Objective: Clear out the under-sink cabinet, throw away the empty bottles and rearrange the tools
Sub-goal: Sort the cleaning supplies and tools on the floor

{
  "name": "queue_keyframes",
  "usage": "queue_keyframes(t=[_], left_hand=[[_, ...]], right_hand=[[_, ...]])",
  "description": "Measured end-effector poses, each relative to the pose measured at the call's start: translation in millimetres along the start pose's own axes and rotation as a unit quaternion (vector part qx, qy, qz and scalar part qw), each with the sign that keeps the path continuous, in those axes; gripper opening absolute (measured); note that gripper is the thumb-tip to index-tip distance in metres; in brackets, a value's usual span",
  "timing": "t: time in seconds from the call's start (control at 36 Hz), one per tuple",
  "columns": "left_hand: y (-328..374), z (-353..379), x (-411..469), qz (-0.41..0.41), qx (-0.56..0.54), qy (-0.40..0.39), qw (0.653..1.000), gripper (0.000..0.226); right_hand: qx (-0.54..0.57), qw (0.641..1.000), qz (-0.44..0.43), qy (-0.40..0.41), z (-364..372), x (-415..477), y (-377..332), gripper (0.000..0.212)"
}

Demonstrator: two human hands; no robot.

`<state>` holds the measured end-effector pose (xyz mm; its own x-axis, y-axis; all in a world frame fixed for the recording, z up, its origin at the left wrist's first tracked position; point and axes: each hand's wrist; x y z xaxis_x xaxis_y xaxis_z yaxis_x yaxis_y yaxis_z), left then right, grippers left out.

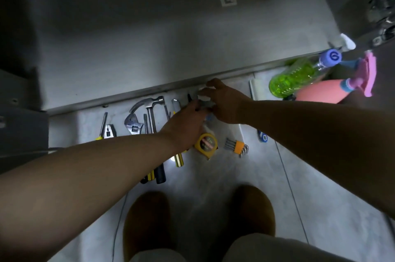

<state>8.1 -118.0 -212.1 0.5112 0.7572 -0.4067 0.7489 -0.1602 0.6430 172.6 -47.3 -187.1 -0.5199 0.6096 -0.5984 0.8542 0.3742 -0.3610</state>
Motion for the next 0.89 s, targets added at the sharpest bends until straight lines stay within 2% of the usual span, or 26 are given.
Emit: queue_keyframes(t=[0.11, 0.25, 0.33, 0.42, 0.44, 0.5, 0.58, 0.67, 0.81, 0.89], left_hand=[[0, 3, 7, -0.022, -0.034, 0.016, 0.999, 0.040], [8, 8, 12, -0.017, -0.059, 0.000, 0.998, 0.046], [19, 10, 10, -0.002, -0.096, 0.001, 0.995, 0.055], [24, 13, 3, 0.000, -0.075, 0.009, 0.997, 0.060], [24, 14, 0, 0.001, -0.051, 0.011, 0.999, 0.059], [23, 17, -7, 0.002, 0.023, 0.005, 1.000, 0.058], [18, 22, -15, -0.013, 0.115, -0.015, 0.993, 0.066], [12, 26, -19, -0.003, 0.183, -0.013, 0.983, 0.061], [7, 24, -25, 0.001, 0.239, -0.043, 0.970, 0.068], [11, 19, -24, -0.012, 0.192, -0.004, 0.981, 0.055]], right_hand=[[0.012, 1.000, -0.006, 0.028, 7, 3, 3, 0.058], [0.064, 0.996, -0.020, 0.055, 14, -14, 12, 0.047], [0.118, 0.987, -0.042, 0.103, 20, -32, 17, 0.043], [0.148, 0.978, 0.030, 0.143, 32, -56, 25, 0.040], [0.139, 0.979, 0.062, 0.134, 37, -64, 28, 0.035], [0.099, 0.987, 0.109, 0.061, 51, -78, 33, 0.029], [0.044, 0.989, 0.141, -0.018, 73, -93, 35, 0.048], [0.044, 0.988, 0.149, 0.004, 86, -98, 31, 0.041], [0.034, 0.987, 0.154, -0.023, 86, -94, 30, 0.037], [0.060, 0.987, 0.149, -0.033, 81, -90, 34, 0.031]])
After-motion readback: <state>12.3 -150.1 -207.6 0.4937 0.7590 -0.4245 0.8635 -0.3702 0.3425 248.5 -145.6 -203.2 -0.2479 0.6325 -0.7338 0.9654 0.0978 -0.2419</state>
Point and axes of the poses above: each hand's wrist, its own x-axis towards the middle knuckle, its own z-axis out of the palm, y = z × x, and after that the axes turned 7 degrees about -y, right-handed
